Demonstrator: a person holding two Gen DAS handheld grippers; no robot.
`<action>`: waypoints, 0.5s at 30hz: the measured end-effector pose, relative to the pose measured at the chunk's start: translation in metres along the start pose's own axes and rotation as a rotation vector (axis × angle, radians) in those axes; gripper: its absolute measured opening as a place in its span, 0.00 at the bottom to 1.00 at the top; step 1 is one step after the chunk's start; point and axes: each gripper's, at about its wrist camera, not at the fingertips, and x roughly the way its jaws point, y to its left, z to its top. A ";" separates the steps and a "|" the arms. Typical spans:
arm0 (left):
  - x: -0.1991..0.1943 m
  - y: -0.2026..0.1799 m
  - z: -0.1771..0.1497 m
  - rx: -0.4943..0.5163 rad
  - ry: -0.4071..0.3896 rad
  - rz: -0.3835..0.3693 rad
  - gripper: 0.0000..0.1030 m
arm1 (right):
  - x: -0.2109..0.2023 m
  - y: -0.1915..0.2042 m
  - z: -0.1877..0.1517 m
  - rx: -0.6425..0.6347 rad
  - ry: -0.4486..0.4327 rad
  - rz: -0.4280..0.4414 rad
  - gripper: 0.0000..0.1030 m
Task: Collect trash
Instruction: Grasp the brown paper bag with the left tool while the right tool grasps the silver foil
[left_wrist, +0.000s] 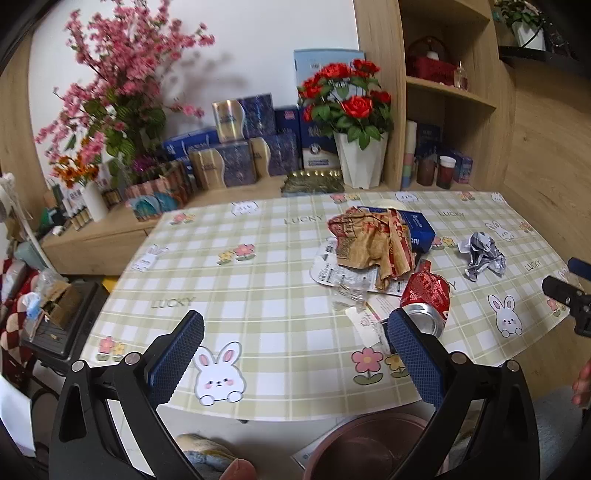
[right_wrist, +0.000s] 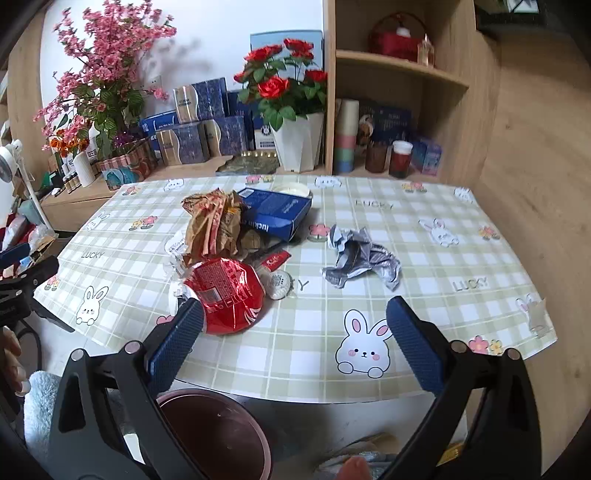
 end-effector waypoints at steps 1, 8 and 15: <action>0.006 -0.001 0.003 -0.001 0.009 -0.006 0.95 | 0.004 -0.003 0.000 0.003 0.005 -0.009 0.95; 0.043 -0.024 0.027 0.016 0.042 -0.079 0.95 | 0.038 -0.023 0.003 0.008 0.042 -0.071 0.95; 0.103 -0.066 0.053 0.089 0.097 -0.139 0.95 | 0.071 -0.040 0.004 0.041 0.065 -0.071 0.95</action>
